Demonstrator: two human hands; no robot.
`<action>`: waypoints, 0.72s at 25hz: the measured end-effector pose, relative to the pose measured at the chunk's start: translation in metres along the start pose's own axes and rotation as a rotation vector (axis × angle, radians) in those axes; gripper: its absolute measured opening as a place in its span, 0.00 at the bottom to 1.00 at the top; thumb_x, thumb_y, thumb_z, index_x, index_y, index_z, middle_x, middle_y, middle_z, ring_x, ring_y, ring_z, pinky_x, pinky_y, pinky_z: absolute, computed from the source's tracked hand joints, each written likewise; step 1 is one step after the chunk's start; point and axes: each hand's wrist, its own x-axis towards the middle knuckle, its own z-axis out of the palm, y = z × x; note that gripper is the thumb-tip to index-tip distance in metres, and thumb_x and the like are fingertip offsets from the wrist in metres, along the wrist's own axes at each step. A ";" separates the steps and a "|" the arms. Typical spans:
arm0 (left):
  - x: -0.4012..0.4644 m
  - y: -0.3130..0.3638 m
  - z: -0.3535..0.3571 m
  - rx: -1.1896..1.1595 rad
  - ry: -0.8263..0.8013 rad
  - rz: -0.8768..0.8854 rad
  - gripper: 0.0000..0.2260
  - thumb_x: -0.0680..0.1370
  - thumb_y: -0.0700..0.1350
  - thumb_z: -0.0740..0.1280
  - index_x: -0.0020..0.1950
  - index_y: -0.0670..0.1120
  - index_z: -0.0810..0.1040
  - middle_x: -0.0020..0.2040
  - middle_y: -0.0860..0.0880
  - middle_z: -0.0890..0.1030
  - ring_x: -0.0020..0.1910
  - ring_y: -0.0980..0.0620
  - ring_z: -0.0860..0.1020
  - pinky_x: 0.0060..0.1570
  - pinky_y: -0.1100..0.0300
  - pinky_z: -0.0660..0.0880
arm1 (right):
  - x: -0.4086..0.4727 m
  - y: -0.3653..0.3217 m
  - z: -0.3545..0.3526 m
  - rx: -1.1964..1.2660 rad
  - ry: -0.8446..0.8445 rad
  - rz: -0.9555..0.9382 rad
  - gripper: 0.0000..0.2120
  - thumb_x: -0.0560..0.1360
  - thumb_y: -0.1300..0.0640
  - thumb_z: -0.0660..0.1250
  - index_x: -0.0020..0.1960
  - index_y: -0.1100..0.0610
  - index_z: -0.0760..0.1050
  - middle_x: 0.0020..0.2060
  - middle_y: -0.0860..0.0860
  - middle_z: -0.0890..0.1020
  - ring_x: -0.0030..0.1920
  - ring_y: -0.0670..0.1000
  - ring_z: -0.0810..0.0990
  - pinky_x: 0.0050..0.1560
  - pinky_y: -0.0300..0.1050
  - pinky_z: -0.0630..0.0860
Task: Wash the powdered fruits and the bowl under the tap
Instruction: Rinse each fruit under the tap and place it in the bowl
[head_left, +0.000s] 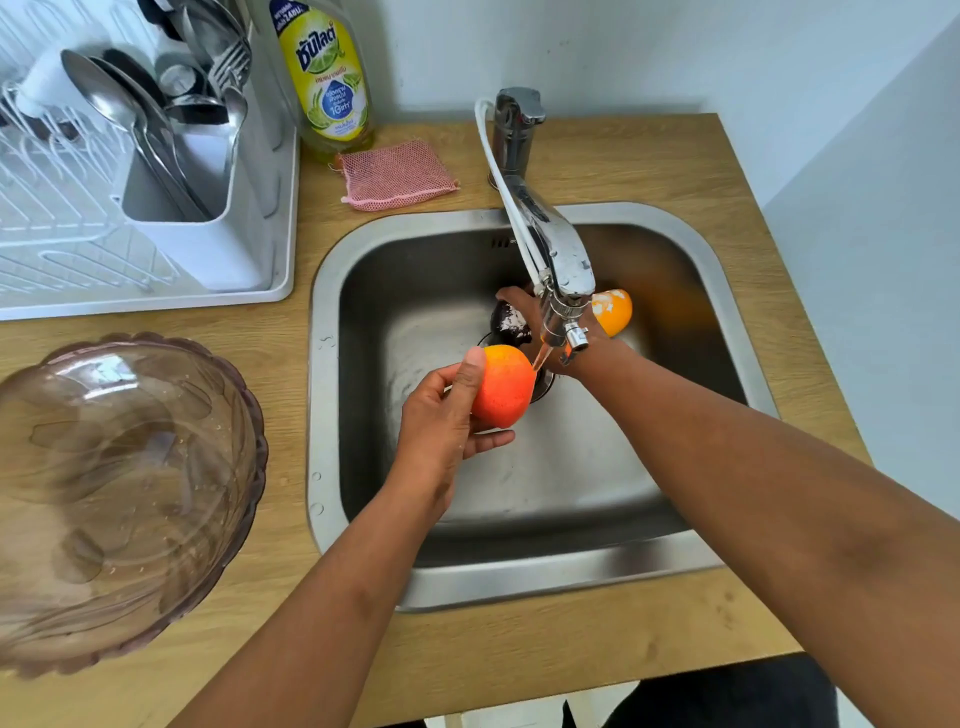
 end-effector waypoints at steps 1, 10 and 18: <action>-0.002 0.002 -0.002 0.034 0.015 0.009 0.26 0.71 0.69 0.71 0.59 0.52 0.81 0.64 0.43 0.80 0.55 0.40 0.86 0.44 0.48 0.86 | -0.006 -0.003 -0.002 0.047 0.028 0.020 0.32 0.79 0.52 0.66 0.80 0.53 0.62 0.75 0.61 0.68 0.74 0.65 0.64 0.74 0.62 0.62; -0.042 0.031 -0.021 0.145 0.098 0.251 0.21 0.74 0.46 0.79 0.65 0.49 0.78 0.59 0.51 0.80 0.57 0.48 0.83 0.47 0.52 0.86 | -0.073 0.018 -0.008 1.041 0.360 0.252 0.39 0.60 0.52 0.83 0.69 0.46 0.74 0.58 0.50 0.83 0.58 0.51 0.82 0.59 0.46 0.78; -0.116 0.064 -0.091 0.441 0.343 0.645 0.21 0.74 0.57 0.77 0.65 0.54 0.80 0.56 0.54 0.85 0.52 0.57 0.83 0.53 0.62 0.80 | -0.118 0.010 -0.003 1.409 0.353 0.245 0.35 0.67 0.63 0.81 0.69 0.48 0.74 0.60 0.53 0.82 0.56 0.52 0.81 0.53 0.48 0.79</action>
